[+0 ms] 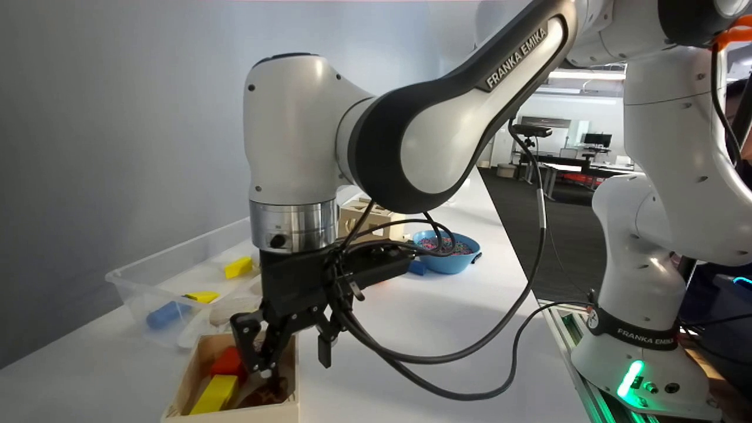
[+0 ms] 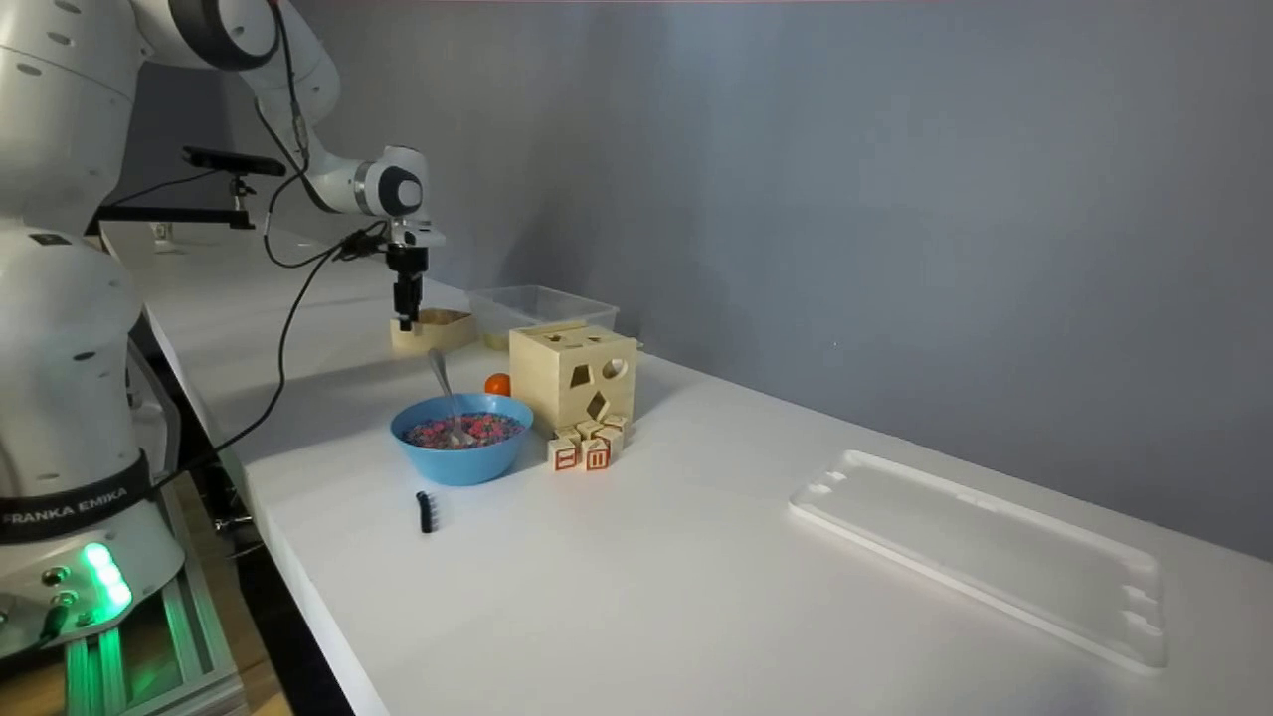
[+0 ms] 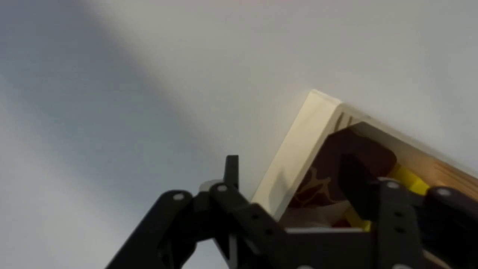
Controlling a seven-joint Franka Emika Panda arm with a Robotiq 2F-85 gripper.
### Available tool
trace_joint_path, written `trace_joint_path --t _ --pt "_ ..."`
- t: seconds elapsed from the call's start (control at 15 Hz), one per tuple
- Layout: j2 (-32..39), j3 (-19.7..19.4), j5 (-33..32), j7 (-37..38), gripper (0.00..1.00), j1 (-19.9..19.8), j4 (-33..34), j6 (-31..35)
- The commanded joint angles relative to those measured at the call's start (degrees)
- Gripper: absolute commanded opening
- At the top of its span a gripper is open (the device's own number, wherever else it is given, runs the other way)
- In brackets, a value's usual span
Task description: Pour the coffee pods into the transparent container
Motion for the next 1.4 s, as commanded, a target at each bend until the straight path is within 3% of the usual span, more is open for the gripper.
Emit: trace_joint_path --t 0.0,0.33,0.4,1.33 --pt "1.05 -1.19 0.07 2.13 0.39 1.44 1.02 1.19" --pt "0.40 -1.73 -0.28 3.94 0.05 1.88 0.88 1.16" --pt "0.02 -1.81 -0.28 4.64 0.01 1.97 0.92 0.43" --pt "-9.28 0.21 1.41 -2.12 0.02 0.93 -0.02 -6.97"
